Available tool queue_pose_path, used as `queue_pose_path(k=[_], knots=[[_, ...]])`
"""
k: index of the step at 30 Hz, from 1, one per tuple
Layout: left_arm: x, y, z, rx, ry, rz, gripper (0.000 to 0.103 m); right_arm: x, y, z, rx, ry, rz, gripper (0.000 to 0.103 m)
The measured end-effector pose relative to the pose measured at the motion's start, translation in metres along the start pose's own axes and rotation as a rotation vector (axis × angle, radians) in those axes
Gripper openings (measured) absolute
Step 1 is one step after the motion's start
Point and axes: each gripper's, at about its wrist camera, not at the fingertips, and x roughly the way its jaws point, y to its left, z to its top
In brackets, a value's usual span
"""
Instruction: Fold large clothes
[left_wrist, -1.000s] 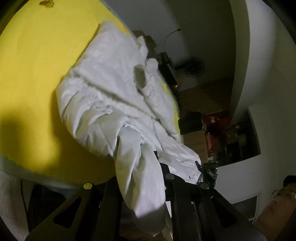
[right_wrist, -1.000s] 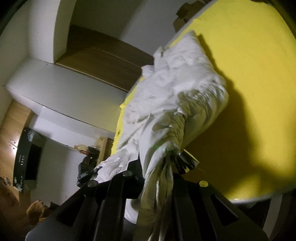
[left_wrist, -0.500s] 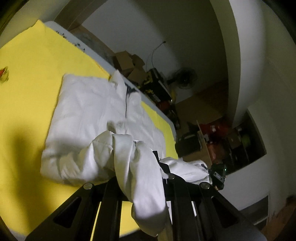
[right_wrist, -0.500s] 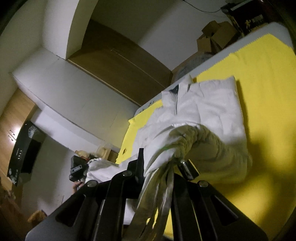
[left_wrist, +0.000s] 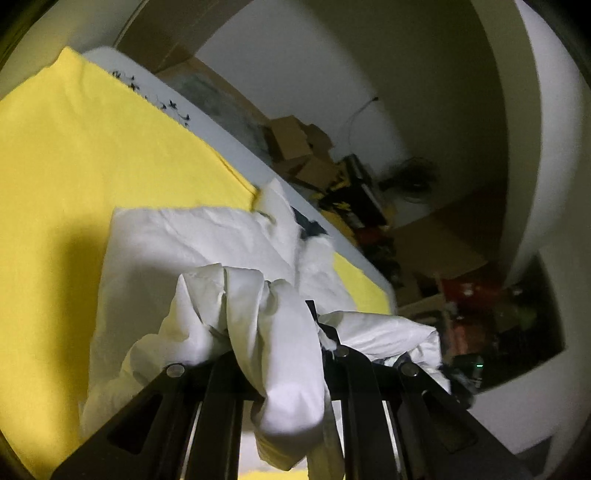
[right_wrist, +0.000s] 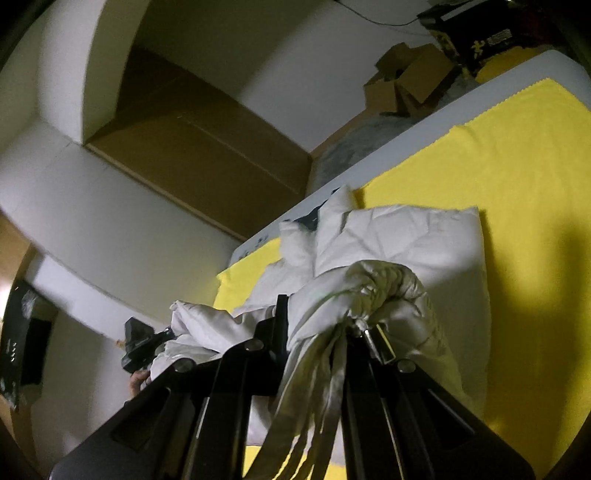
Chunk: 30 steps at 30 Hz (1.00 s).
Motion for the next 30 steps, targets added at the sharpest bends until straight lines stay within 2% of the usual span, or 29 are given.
queue_pose_path(k=[4,10,17,22,26,30], knots=[[0.037,0.006,0.024,0.025,-0.006,0.074,0.009,0.029,-0.016,0.024,0.028,-0.011,-0.041,0.005],[0.083,0.018,0.051,0.02,-0.001,0.122,0.009,0.065,-0.038,0.057,0.06,-0.006,-0.096,0.005],[0.12,0.042,0.063,0.006,0.033,0.156,0.009,0.1,-0.069,0.065,0.103,0.03,-0.156,0.005],[0.135,0.042,0.083,0.006,0.017,0.165,0.009,0.107,-0.08,0.076,0.138,0.02,-0.13,0.005],[0.149,0.04,0.099,0.023,-0.002,0.191,0.009,0.113,-0.079,0.089,0.142,0.008,-0.151,0.005],[0.176,0.052,0.093,0.047,0.019,0.279,0.011,0.132,-0.089,0.091,0.141,0.022,-0.217,0.006]])
